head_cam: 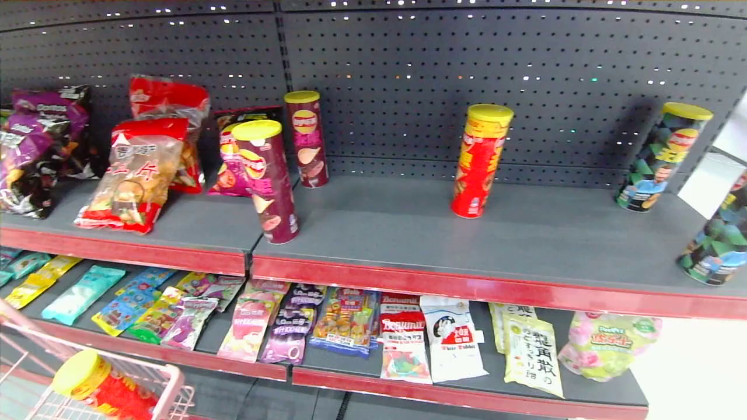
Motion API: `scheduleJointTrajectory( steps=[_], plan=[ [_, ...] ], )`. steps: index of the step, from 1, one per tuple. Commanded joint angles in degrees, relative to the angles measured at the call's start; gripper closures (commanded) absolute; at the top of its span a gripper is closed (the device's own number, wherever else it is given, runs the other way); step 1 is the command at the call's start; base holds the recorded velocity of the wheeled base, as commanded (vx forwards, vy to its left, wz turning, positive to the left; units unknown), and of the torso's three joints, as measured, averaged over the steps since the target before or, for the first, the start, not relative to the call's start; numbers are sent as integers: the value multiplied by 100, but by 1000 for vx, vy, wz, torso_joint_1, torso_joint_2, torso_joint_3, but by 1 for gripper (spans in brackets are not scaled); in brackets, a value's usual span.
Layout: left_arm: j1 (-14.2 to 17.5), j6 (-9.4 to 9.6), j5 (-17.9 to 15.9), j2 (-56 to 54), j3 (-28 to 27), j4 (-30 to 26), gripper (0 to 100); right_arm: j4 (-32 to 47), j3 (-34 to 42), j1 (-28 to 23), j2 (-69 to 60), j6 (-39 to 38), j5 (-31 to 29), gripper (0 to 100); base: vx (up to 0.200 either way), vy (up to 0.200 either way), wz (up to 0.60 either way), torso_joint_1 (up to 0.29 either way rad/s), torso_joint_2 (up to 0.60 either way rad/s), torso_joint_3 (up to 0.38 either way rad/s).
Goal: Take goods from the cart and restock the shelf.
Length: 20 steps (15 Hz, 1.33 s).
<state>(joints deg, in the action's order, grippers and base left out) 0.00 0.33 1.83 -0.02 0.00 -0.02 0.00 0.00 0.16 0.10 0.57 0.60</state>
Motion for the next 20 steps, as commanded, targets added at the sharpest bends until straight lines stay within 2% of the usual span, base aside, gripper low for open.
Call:
scheduleJointTrajectory(
  steps=[1, 12, 17, 20],
  plan=[
    [0, 2, 2, 2, 0, 2, 0, 0, 0, 2, -1, 4, 2, 0, 0, 0, 600, -2, -2, 2],
    [0, 2, 2, 2, 0, 2, 0, -9, 0, 2, -1, -22, 2, 0, 0, 0, 600, 3, 1, 3],
    [0, -7, 2, 2, 0, 2, 0, 0, 0, 2, -1, -40, -16, 0, 0, 0, 0, -13, 20, 14],
    [0, 2, 2, 2, 0, 2, 0, 0, 0, 2, -1, -40, -16, 0, 0, 0, 0, -136, 336, 193]
  ],
)
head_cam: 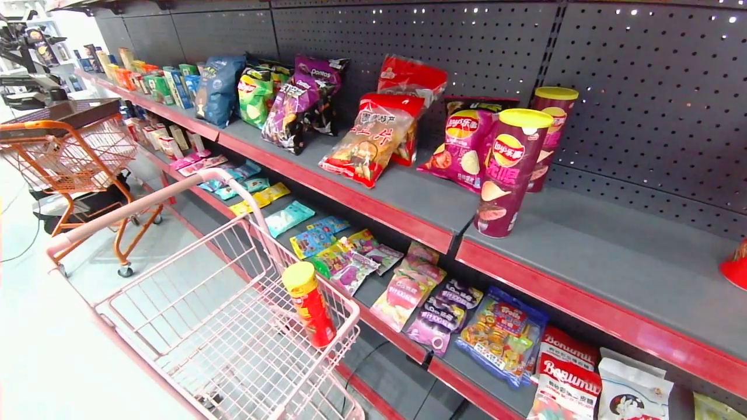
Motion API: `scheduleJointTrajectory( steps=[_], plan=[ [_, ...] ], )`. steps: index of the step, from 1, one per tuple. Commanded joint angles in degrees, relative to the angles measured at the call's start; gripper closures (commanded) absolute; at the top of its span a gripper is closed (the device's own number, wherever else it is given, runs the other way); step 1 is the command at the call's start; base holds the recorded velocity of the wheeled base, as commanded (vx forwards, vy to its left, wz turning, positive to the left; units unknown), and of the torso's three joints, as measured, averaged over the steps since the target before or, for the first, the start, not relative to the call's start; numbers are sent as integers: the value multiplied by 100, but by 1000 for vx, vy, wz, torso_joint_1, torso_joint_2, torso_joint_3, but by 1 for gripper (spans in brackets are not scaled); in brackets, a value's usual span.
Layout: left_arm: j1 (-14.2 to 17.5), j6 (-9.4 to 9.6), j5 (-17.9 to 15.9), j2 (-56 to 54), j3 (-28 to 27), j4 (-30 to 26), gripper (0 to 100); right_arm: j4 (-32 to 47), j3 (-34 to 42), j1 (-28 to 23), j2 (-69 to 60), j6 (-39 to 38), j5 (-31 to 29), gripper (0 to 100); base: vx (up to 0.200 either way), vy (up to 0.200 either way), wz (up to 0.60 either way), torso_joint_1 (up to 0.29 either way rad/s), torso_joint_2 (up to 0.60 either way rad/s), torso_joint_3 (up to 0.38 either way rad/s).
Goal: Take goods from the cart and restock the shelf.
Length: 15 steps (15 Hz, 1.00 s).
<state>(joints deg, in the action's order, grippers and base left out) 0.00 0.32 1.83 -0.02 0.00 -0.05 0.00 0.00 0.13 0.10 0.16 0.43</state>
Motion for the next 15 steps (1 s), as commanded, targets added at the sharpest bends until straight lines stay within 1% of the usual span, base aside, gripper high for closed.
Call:
scheduleJointTrajectory(
  steps=[1, 5, 13, 15],
  plan=[
    [0, -5, 2, 2, 0, 5, 0, 0, 0, 4, -1, 2, 1, 0, 0, 0, 0, -144, 369, 237],
    [0, 3, 2, 2, 0, 5, 0, 0, 0, 4, -1, 2, 1, 0, 0, 0, 0, -165, 420, 248],
    [0, 12, -33, 2, 0, -4, 0, 0, 0, 4, -1, -7, 1, 0, 0, 0, 0, -187, 532, 342],
    [0, 30, -104, 2, -79, 49, 0, -9, 0, 4, -1, -7, 1, 0, 0, 0, 0, -78, 242, 164]
  ],
)
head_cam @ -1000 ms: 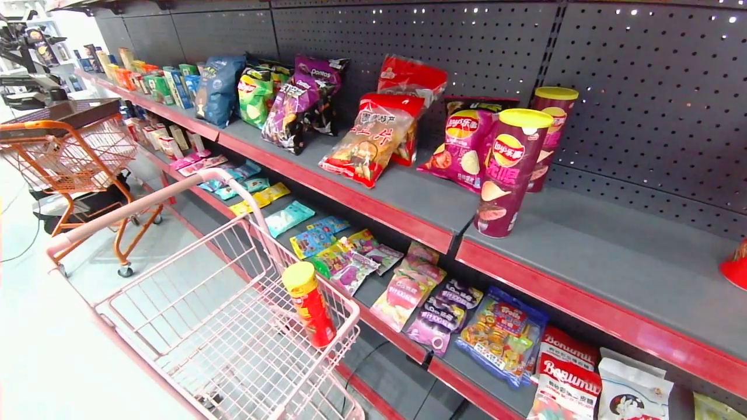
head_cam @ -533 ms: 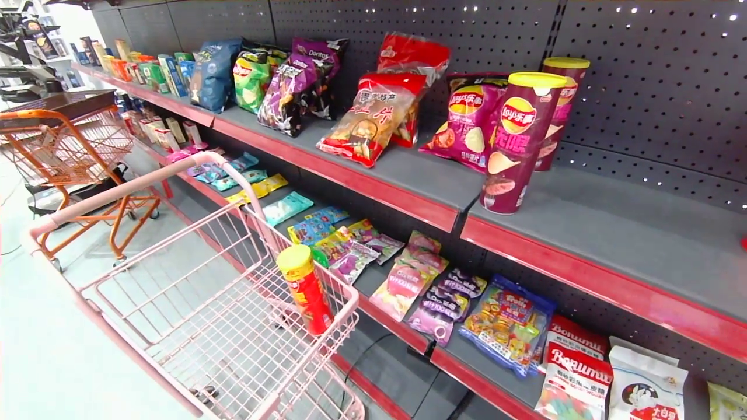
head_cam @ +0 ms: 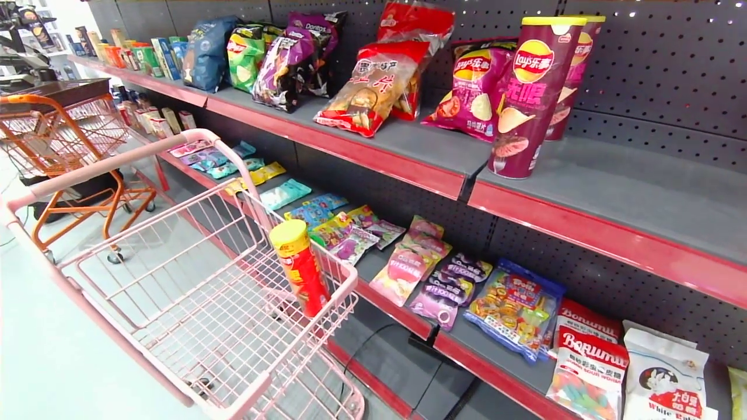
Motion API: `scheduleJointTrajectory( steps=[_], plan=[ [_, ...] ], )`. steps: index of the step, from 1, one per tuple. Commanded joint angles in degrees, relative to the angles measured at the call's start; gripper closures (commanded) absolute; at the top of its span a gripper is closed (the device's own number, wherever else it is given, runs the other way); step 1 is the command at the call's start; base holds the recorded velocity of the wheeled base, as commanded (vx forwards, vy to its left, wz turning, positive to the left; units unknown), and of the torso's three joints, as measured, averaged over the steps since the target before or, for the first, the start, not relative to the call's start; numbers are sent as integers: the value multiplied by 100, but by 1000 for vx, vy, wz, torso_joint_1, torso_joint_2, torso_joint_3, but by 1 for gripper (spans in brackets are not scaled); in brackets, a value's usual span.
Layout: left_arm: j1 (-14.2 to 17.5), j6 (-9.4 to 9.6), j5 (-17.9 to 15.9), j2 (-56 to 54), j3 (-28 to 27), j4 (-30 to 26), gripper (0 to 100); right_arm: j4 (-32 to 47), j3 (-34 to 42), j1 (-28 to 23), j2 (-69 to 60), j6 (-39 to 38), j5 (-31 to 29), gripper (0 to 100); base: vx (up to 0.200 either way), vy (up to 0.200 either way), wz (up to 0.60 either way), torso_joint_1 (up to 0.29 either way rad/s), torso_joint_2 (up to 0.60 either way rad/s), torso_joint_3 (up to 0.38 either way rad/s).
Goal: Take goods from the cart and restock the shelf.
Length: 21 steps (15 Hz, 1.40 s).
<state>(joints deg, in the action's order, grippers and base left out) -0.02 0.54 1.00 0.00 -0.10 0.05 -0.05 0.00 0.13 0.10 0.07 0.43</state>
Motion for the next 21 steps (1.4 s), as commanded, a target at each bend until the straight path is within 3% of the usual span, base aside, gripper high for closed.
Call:
scheduleJointTrajectory(
  steps=[1, 2, 3, 4, 5, 6, 7, 8, 9, 10, 12, 13, 14, 15, 17, 21],
  plan=[
    [-165, -124, -249, 510, -939, 180, 0, -4, 0, 4, -1, 1, 1, 0, 0, 0, 0, -36, 95, 76],
    [-367, -660, -302, 1890, -2214, 188, 0, 5, 0, 4, -1, 10, 1, 0, 0, 0, 0, -12, 56, 41],
    [-393, -1117, -302, 2865, -3102, 197, 0, -4, 0, 4, -1, 10, 1, 0, 0, 0, 0, 0, 0, 0],
    [-393, -1196, -328, 3542, -3365, 232, 0, 5, 0, 4, -1, 19, 1, 0, 0, 0, 0, 0, 0, 0],
    [-402, -1179, -364, 4140, -3216, 373, 0, -4, 0, 4, -1, 10, 1, 0, 0, 0, 0, 0, 0, 0],
    [-411, -1187, -434, 4772, -2812, 733, 0, 5, 0, 4, -1, 10, 1, 0, 0, 0, 0, 0, 0, 0],
    [-402, -1205, -575, 5555, -2513, 1454, 0, -4, 0, 4, -1, 10, 1, 0, 0, 0, 0, 0, 0, 0],
    [-402, -1187, -838, 6354, -2311, 2403, 0, -4, 0, 4, -1, 1, 1, 0, 0, 0, 0, 0, 0, 0],
    [-402, -1161, -1058, 6970, -2284, 3001, 0, 5, 0, 4, 8, 10, 1, 0, 0, 0, 0, 0, 0, 0],
    [-411, -1012, -1225, 7726, -2293, 3546, 0, -4, 0, 4, -1, 10, -8, 0, 0, 0, 0, 0, 0, 0],
    [-305, -405, -1418, 8938, -2267, 4328, 0, -4, 0, 4, -1, 10, -8, 0, 0, 0, 0, 0, 0, 0],
    [-296, -344, -1550, 9158, -2275, 4521, 0, 5, 0, 4, -1, 10, -8, 0, 0, 0, 0, 0, 0, 0],
    [-296, -238, -2157, 9853, -2275, 5216, 0, 5, 0, -5, -1, 10, -8, 0, 0, 0, 0, 0, 0, 0],
    [-296, -142, -2385, 10239, -2275, 5611, 0, 5, 0, 4, -1, 10, -8, 0, 0, 0, 0, 0, 0, 0],
    [-314, -27, -2473, 10872, -2293, 6279, 0, -4, 0, 4, -1, 10, -8, 0, 0, 0, 0, 0, 0, 0],
    [-340, -27, -2499, 11769, -2732, 7044, 0, 5, 0, 4, -1, 10, -8, 0, 0, 0, 0, 0, 0, 0]
  ],
)
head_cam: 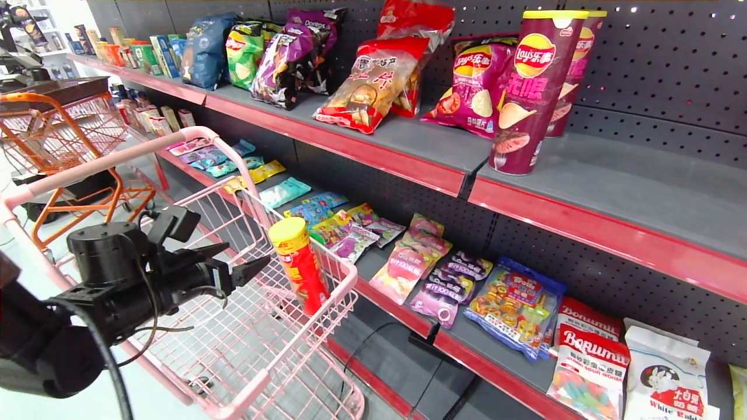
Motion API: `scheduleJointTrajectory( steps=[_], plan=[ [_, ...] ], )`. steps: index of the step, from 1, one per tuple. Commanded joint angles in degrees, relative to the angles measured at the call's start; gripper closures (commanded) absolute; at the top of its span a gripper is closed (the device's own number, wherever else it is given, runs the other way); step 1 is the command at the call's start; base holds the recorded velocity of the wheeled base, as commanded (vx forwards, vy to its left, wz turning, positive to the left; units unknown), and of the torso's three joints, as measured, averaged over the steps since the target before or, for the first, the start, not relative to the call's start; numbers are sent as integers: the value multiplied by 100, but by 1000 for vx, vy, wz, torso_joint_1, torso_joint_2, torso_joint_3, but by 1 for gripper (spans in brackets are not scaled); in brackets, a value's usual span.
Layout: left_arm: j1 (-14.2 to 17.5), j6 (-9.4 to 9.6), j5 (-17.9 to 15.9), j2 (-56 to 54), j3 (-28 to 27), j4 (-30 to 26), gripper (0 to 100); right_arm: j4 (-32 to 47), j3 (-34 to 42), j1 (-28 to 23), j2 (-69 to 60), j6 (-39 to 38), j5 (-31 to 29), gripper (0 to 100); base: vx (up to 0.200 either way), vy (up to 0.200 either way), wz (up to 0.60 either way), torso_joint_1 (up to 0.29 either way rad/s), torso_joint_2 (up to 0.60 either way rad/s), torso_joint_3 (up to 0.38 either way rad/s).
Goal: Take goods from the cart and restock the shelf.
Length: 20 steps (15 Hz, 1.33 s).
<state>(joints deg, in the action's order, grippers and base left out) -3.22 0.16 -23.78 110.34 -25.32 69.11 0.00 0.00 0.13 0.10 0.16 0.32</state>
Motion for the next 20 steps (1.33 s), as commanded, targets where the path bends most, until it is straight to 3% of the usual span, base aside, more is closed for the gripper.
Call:
scheduleJointTrajectory(
  steps=[1, 4, 7, 12, 17, 18, 20],
  plan=[
    [-65, 11, -56, 858, -324, 147, 0, 0, 0, 4, -1, 2, 3, 0, 0, 0, 0, 0, 0, 0],
    [-118, 11, -250, 1174, -658, 173, 0, 0, 0, 4, -1, 11, 3, 0, 0, 0, 0, 0, 0, 0],
    [-390, -7, -250, 1473, -1318, 164, 0, 0, 0, 4, -1, 11, 3, 0, 0, 0, 0, 0, 0, 0],
    [-689, -16, -250, 1842, -1634, 173, 0, 0, 0, 4, -1, 19, 12, 0, 0, 0, 0, 0, 0, 0],
    [-698, -25, -170, 1930, -1652, 182, 0, 0, 0, 4, -1, 28, 21, 0, 0, 0, 0, 0, 0, 0],
    [-698, -25, -144, 1948, -1678, 191, 100, 0, 0, 4, -1, 28, 21, 0, 0, 0, 0, 0, 0, 0],
    [-689, -33, -144, 1948, -1678, 182, 100, 0, 0, 4, -1, 19, 21, 0, 0, 0, 0, 0, 0, 0]
  ],
)
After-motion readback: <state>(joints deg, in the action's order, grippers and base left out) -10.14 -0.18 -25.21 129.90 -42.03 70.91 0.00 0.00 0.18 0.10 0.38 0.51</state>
